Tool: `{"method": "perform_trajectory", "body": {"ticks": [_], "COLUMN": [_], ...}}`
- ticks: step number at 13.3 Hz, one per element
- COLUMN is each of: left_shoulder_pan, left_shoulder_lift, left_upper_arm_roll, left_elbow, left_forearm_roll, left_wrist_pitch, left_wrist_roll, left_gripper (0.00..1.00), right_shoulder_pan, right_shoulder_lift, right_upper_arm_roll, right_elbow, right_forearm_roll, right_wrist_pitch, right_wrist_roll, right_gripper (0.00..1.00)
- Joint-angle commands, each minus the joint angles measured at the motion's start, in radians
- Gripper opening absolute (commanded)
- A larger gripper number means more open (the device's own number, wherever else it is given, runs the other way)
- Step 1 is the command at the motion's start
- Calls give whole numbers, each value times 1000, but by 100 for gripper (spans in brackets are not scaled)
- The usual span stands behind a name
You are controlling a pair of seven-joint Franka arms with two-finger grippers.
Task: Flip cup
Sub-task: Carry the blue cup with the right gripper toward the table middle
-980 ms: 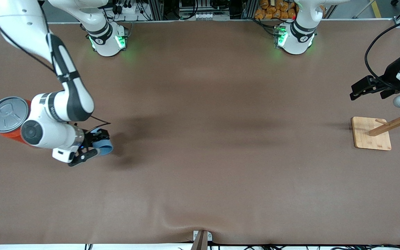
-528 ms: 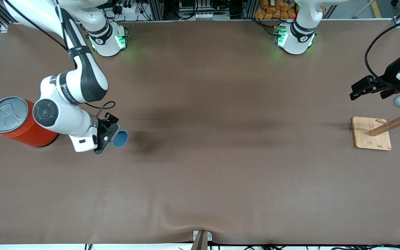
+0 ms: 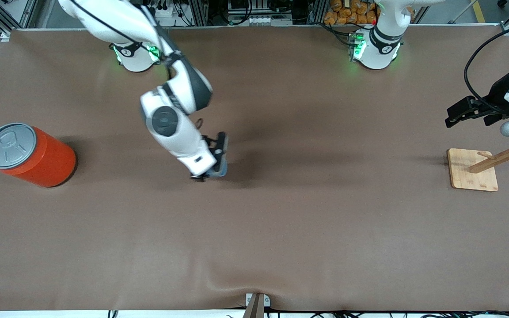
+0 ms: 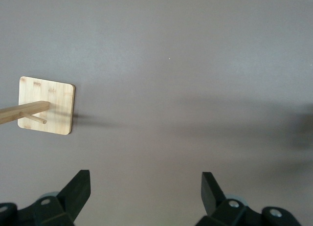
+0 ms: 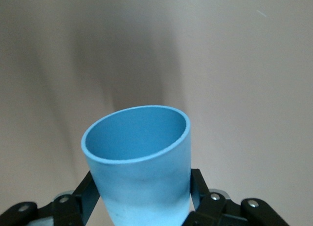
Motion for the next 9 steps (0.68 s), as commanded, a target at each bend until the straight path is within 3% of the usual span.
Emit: {"method": "perform_trajectory", "body": {"ticks": [1, 6, 7, 8, 9], "left_shoulder_pan": [4, 7, 6, 6, 6], "left_shoulder_lift": [10, 10, 10, 10, 10], "left_upper_arm_roll": [-1, -1, -1, -1, -1], "left_elbow": [25, 25, 25, 24, 24], "left_forearm_roll": [-15, -15, -15, -15, -15], "left_wrist_pitch": [-18, -18, -18, -18, -18], "left_wrist_roll": [10, 10, 10, 10, 10], "left_gripper": [100, 100, 100, 100, 100], "right_shoulder_pan": [64, 84, 84, 84, 85], "right_shoulder_lift": [152, 229, 232, 241, 241], "right_upper_arm_roll": [-20, -20, -20, -20, -20], "right_elbow": [165, 211, 211, 211, 213], "right_forearm_roll": [-54, -160, -160, -161, -161], "right_wrist_pitch": [6, 6, 8, 9, 8], "right_wrist_roll": [-20, 126, 133, 153, 172], "right_gripper": [67, 67, 79, 100, 100]}}
